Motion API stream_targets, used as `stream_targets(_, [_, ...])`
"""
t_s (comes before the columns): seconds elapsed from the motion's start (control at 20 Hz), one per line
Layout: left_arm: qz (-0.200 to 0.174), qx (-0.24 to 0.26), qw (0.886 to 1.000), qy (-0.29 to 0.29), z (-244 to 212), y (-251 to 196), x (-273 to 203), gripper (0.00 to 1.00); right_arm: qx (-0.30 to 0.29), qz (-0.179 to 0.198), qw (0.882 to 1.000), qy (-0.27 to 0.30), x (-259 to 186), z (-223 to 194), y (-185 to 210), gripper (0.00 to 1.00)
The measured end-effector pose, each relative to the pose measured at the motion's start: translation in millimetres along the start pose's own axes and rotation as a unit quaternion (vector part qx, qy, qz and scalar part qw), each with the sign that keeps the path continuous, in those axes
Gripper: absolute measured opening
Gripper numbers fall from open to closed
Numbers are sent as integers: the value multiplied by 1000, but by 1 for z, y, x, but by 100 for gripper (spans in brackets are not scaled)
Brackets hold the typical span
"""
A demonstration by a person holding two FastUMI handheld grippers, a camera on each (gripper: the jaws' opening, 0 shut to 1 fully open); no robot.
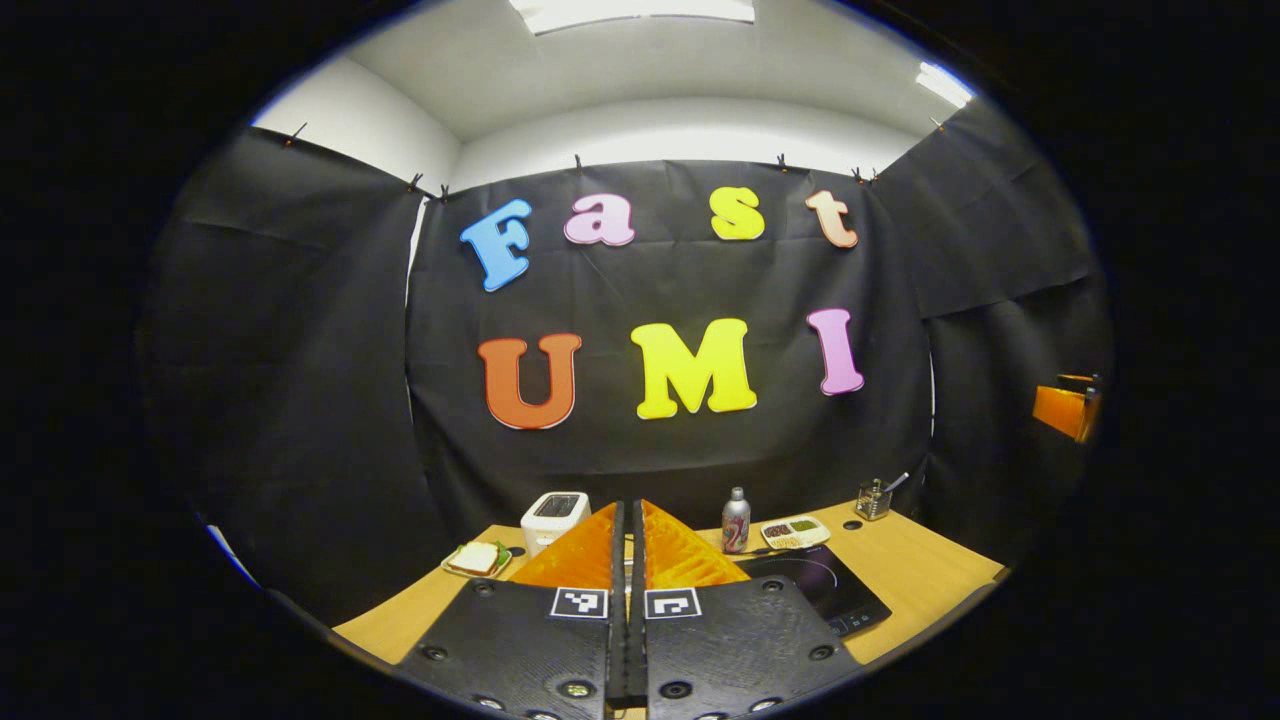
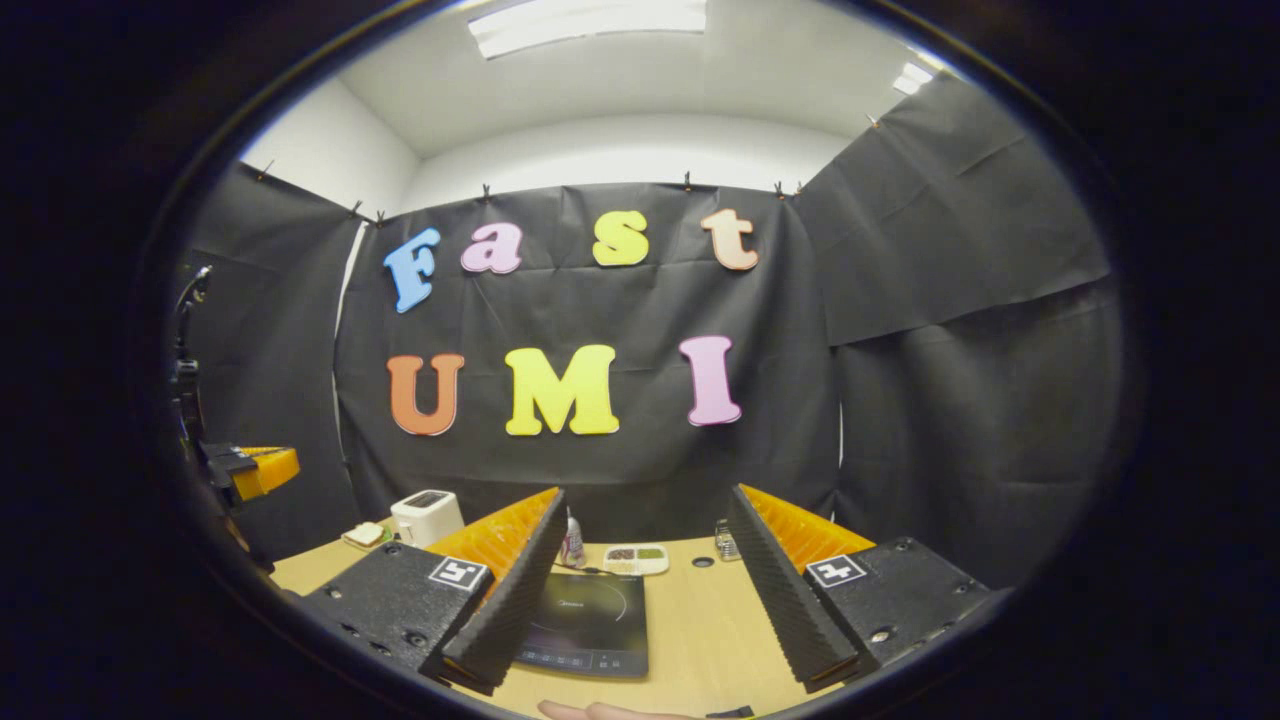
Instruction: First push the handle of the pot to place it horizontally, then grasp the pot with both hands and set it on the induction cooktop.
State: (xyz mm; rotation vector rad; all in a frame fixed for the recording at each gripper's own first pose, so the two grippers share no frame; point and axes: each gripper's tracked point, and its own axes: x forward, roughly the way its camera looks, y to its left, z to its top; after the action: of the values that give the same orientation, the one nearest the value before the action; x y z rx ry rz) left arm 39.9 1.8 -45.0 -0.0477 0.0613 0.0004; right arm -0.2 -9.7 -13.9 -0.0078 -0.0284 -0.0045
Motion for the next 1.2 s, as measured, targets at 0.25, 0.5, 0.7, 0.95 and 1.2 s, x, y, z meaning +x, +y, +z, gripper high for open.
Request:
stream_targets(0.25, [-8,-29,996,89,-60,5,34,0,0,-3,1000,4,6,-6,-4,96])
stream_targets(0.5, [8,-49,975,215,-137,20,60,0,-3,3,1000,10,12,-12,-1,96])
stream_targets(0.7, [2,-60,952,301,-190,17,66,0,-11,3,1000,9,15,-15,0,96])
stream_targets(0.95, [-20,-80,919,385,-241,0,59,0,-17,5,1000,16,16,-23,5,96])
stream_targets(1.2, [-17,-106,885,453,-284,-8,63,0,-19,6,999,25,21,-32,5,96])
